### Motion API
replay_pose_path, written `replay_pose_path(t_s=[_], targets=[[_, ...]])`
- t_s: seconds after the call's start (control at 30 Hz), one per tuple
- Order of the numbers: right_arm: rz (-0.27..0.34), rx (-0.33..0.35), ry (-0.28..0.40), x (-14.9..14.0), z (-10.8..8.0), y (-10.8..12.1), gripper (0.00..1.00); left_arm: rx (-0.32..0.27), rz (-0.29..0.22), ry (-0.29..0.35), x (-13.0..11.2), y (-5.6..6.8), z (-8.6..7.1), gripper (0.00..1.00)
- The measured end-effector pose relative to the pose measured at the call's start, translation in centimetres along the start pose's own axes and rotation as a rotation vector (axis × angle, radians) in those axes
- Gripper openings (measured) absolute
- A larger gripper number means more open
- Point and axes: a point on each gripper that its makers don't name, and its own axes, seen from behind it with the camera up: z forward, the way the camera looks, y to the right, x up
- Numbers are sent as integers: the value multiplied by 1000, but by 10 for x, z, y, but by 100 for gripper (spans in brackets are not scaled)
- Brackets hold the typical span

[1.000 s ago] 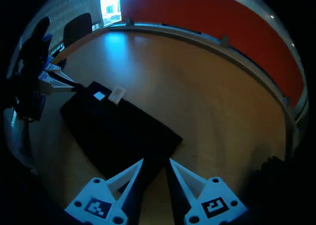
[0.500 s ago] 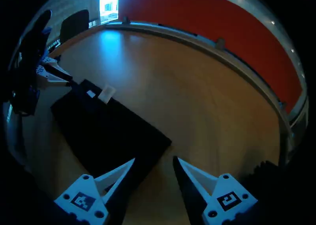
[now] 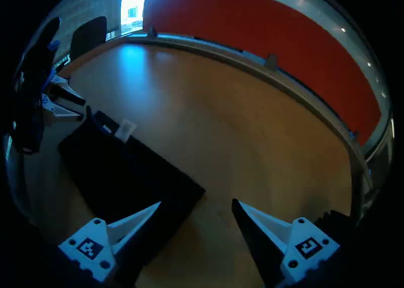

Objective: Fold towel

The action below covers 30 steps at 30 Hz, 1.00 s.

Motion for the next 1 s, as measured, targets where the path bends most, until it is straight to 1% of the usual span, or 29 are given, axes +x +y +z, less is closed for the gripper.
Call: replay_pose_path(t_s=[0.1,0.17,0.57,0.77,1.0], targets=[[0,-6,10,2,-2,2,100,-4,-1,0,0,1,-1,88],[2,-4,11,2,-4,1,100,-2,0,2,0,0,-2,94],[16,13,20,-2,-14,-8,100,-5,-18,7,-5,3,-12,94],[24,19,27,-7,-23,-14,100,5,-36,12,-10,3,-22,94],[30,22,34,-15,-37,-20,100,24,-60,14,-23,3,-39,94]])
